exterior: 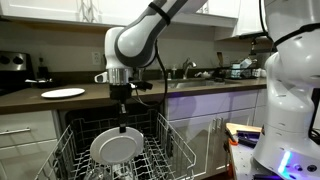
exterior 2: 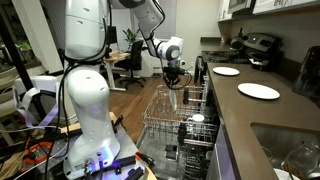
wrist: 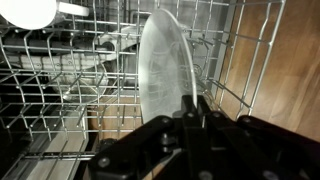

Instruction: Pick up the white plate and move it from the left side of the dishwasher to the right side

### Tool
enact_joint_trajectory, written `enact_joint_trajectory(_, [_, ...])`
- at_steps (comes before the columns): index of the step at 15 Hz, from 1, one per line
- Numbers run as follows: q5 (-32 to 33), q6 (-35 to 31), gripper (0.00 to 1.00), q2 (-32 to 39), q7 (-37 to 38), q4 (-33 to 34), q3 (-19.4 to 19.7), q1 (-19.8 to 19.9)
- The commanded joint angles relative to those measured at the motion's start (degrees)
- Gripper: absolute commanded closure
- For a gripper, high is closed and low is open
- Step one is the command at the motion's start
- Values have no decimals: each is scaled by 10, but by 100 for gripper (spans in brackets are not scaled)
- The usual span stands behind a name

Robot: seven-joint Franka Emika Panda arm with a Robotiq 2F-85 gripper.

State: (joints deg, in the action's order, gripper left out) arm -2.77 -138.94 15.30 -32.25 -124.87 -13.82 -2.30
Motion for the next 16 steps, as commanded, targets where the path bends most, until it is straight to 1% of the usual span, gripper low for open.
enact_joint_trajectory(1, [-32,21,99,-38,-3,-27,-3,-1])
enact_joint_trajectory(5, [-55,41,99,-62,1,-44,-3,-4])
enact_joint_trajectory(10, [-89,104,99,-92,6,-69,1,-15])
enact_joint_trajectory(11, [-90,109,99,-98,10,-75,3,-18])
enact_joint_trajectory(12, [-75,92,95,-63,0,-54,7,-20])
enact_joint_trajectory(16, [-77,96,95,-75,2,-66,9,-22])
